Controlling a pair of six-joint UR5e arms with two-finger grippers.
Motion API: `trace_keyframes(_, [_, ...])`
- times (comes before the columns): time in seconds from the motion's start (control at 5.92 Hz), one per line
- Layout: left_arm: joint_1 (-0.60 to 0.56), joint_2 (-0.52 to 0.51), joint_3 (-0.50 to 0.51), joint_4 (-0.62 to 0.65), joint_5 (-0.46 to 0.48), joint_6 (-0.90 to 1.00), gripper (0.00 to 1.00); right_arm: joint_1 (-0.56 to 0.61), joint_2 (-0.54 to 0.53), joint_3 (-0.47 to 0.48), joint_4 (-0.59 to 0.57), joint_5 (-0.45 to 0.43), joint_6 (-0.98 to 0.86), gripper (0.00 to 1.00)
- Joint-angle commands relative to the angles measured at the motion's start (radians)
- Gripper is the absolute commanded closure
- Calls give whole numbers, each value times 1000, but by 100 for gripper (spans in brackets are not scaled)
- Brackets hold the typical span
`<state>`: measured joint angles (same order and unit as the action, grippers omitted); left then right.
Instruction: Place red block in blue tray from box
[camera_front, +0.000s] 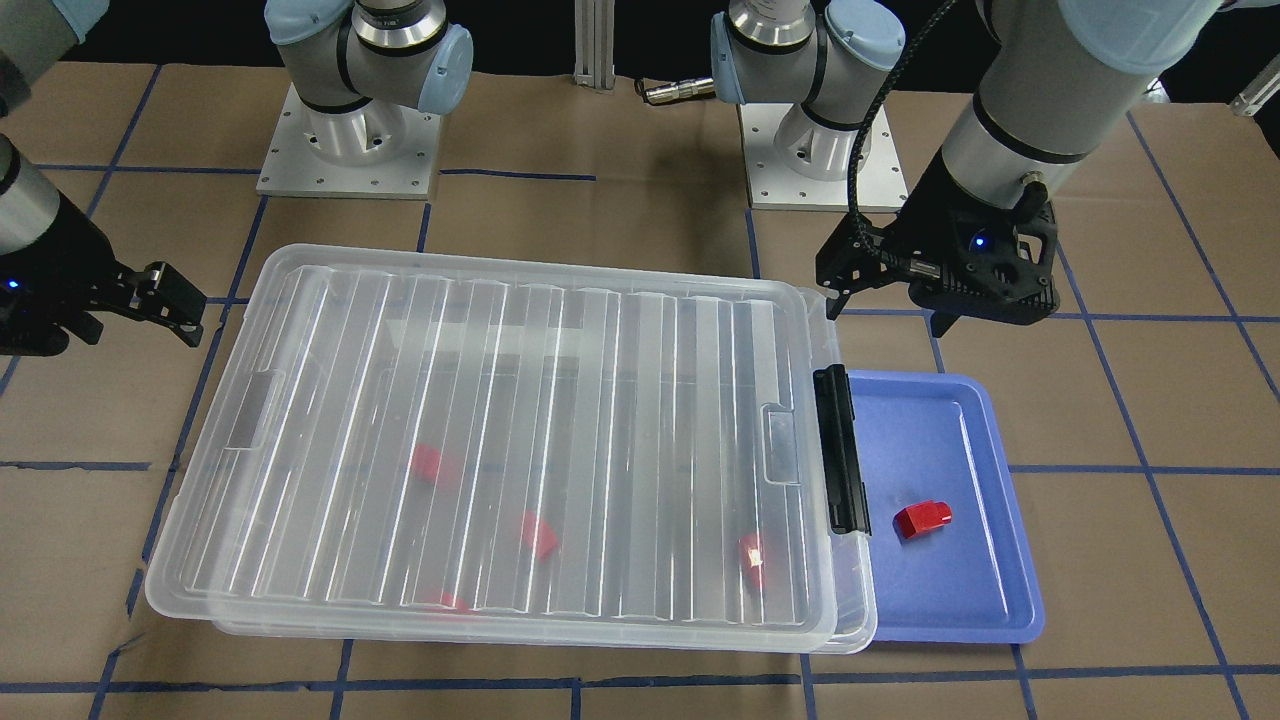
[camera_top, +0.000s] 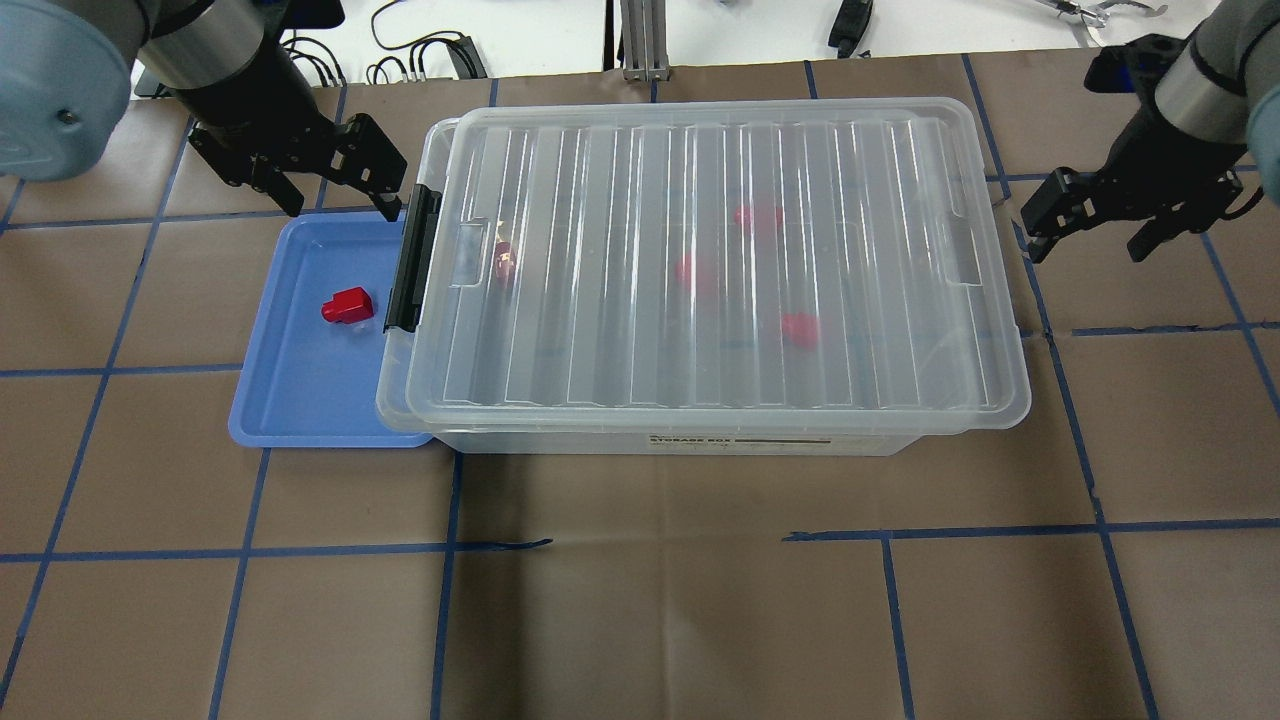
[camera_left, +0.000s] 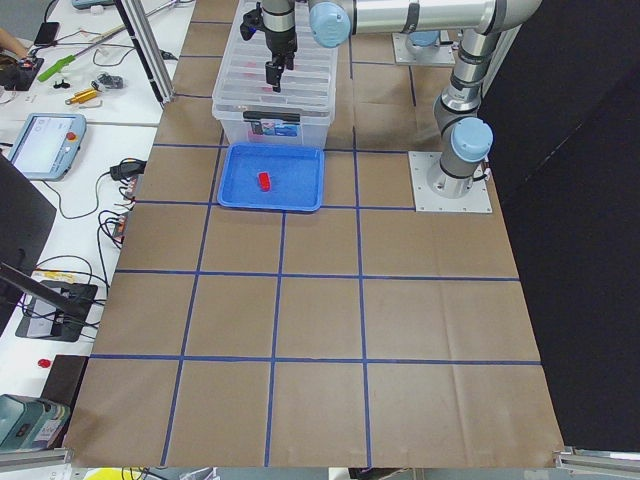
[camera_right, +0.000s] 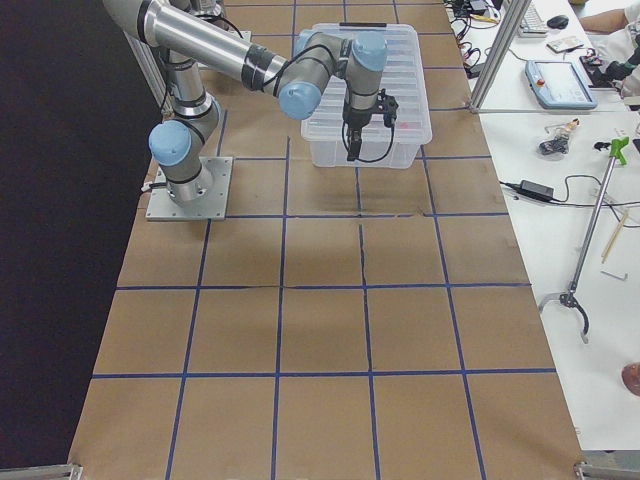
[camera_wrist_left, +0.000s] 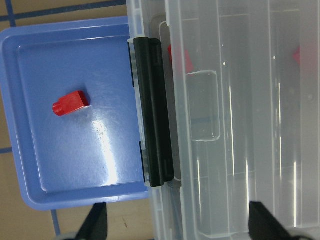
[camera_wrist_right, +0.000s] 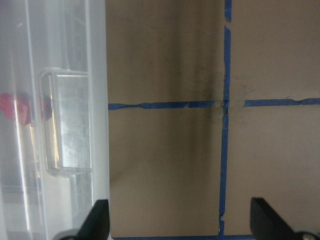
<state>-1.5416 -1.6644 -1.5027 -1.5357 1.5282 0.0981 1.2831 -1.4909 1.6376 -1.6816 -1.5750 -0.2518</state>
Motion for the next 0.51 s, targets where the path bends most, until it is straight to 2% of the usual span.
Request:
trace_keyframes(0.0, [-70,40,-33,-4,50,-138,2,112,12,-204,216,3,214,0])
trace_keyframes(0.34, [-68,61,-50,38,53,-116,2,256,12,-220,218,1,389,0])
